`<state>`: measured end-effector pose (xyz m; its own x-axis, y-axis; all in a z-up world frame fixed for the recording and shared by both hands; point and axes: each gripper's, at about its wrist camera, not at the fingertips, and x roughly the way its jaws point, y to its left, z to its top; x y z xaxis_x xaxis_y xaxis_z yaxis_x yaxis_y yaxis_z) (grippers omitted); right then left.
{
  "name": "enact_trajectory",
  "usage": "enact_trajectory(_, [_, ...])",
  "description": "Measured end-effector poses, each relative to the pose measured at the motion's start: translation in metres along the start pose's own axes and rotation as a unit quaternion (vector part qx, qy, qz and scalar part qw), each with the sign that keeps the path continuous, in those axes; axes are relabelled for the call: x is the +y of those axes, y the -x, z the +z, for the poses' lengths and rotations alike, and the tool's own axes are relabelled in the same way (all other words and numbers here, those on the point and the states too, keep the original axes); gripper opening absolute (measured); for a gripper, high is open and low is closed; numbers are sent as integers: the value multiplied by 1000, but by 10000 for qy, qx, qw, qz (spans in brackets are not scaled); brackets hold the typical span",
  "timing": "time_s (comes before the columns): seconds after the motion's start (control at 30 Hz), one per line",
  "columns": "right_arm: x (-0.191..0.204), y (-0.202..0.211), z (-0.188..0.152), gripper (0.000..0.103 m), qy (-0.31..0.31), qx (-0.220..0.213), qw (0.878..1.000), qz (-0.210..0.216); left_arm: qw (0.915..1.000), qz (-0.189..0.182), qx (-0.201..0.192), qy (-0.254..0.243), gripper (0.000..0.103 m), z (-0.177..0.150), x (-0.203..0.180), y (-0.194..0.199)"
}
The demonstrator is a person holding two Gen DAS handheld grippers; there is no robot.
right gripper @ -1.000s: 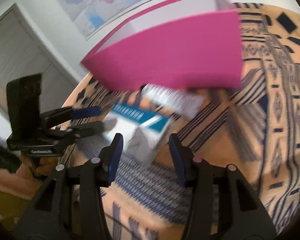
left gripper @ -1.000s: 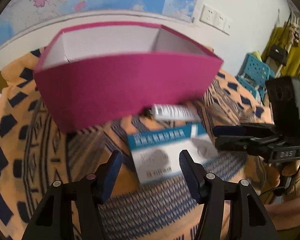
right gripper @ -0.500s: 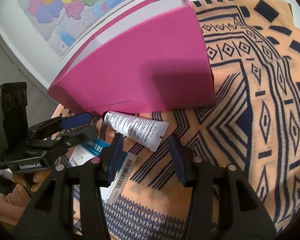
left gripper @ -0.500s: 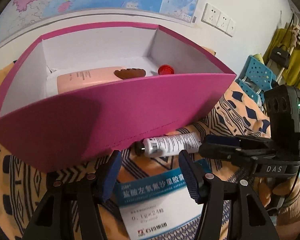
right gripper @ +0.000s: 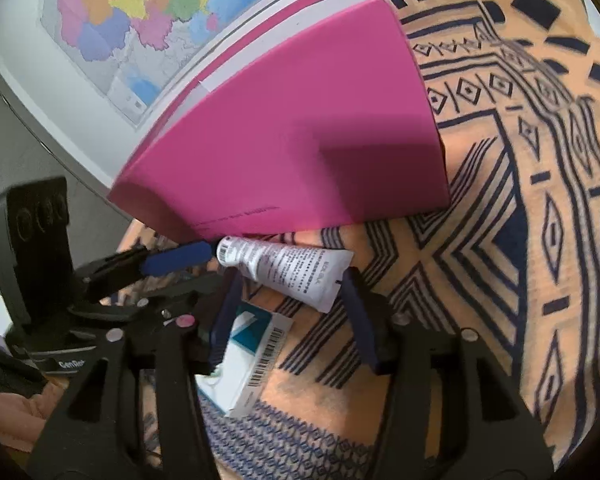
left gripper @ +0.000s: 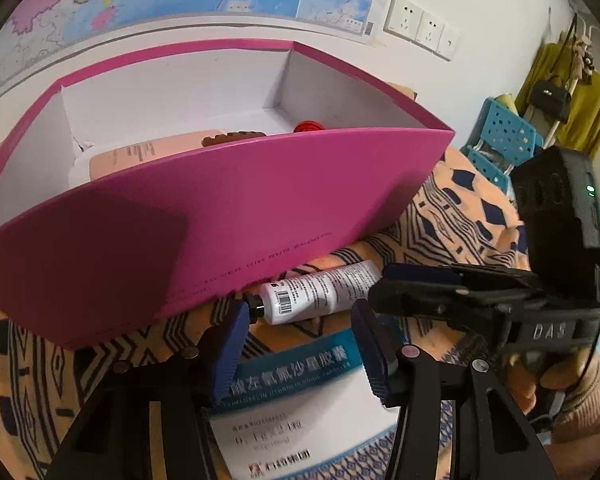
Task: Organize rigid objects
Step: 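Grasp the white ointment tube lying on the medicine box with the right gripper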
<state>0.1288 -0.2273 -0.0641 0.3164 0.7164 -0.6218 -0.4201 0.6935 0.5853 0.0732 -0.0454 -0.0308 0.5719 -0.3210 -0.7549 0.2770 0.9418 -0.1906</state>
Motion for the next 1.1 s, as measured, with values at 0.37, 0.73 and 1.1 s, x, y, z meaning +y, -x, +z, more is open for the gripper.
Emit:
enact_trajectory(0.37, [4,18,-5,56,-92,-132,9992,370,9997,-58,-254,-20,53,-5,-8,26])
enact_trajectory(0.73, [28,33,-31,56,305,25,9988,392,9997,-89,-188,85,53,-30,-9,40])
enact_trajectory(1.1, [22,25,-34,55,244,93,9994,206,9994,-31,-149,295,53,-40,-4,40])
